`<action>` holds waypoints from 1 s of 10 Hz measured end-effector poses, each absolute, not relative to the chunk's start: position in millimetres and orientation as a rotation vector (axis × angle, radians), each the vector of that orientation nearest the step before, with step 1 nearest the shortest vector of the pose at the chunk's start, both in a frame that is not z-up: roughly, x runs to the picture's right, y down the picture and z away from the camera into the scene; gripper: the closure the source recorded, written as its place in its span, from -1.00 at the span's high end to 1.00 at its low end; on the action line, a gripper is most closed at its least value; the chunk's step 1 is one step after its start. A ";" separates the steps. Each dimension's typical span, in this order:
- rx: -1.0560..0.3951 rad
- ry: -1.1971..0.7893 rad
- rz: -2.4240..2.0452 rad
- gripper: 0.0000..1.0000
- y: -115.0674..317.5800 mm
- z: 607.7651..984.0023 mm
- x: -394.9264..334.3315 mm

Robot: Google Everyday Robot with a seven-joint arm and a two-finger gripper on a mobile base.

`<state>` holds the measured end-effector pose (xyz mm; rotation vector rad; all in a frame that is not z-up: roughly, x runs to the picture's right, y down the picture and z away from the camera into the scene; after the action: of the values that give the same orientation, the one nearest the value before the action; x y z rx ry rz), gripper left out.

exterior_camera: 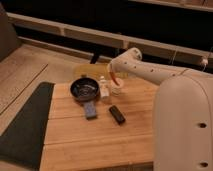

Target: Place the pepper in the ceramic cup

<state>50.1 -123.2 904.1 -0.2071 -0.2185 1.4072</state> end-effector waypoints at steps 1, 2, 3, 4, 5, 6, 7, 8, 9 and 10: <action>-0.213 -0.224 1.411 -1.00 -122.3 904.4 51.9; -0.224 -0.234 1.419 -1.00 -120.5 905.9 54.7; -0.231 -0.240 1.421 -1.00 -118.9 907.3 55.5; -0.241 -0.247 1.421 -1.00 -116.5 909.5 55.6; -0.253 -0.255 1.417 -1.00 -113.5 911.7 53.7; -0.267 -0.261 1.413 -0.97 -110.2 914.2 51.7; -0.275 -0.262 1.412 -0.88 -108.0 915.6 51.6; -0.281 -0.261 1.412 -0.70 -106.0 916.9 53.0; -0.286 -0.261 1.412 -0.45 -104.1 917.8 54.9; -0.290 -0.259 1.413 -0.24 -102.4 918.8 57.0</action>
<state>57.0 -102.4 918.8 -0.2898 -0.2589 1.4129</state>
